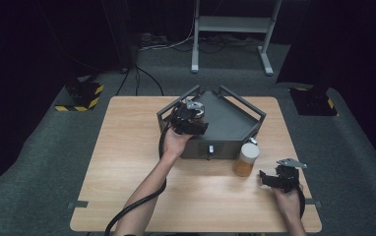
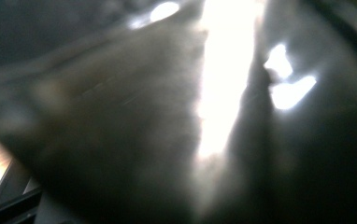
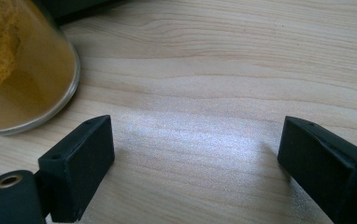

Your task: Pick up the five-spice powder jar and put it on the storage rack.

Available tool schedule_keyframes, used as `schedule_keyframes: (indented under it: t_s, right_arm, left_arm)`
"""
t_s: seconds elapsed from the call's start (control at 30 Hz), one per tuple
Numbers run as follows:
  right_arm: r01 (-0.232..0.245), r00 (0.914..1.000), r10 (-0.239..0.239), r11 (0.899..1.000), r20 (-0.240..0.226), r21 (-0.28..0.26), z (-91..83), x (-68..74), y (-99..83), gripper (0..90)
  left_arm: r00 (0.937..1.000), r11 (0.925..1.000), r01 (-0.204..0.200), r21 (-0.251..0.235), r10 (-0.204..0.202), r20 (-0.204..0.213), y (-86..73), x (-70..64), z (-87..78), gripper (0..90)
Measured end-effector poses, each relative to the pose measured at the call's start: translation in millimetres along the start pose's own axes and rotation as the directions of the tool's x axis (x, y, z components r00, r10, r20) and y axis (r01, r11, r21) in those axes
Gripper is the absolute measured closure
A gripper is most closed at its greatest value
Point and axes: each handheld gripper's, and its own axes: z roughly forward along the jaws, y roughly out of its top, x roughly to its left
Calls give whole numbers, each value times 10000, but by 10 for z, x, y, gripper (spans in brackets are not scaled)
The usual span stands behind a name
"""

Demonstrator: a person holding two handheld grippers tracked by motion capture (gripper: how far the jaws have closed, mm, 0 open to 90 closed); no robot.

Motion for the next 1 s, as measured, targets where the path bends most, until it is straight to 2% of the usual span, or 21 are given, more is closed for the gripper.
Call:
schedule_keyframes:
  t_s: [0.5, 1.0]
  right_arm:
    - [0, 10000, 0, 10000, 1, 1, 0, 1, 0, 108]
    - [1, 10000, -1, 10000, 2, 0, 0, 0, 0, 108]
  left_arm:
    - [9990, 9993, 372, 50, -371, -259, -102, 50, 136, 311]
    - [9989, 9994, 347, -32, -348, -302, -141, 28, 151, 310]
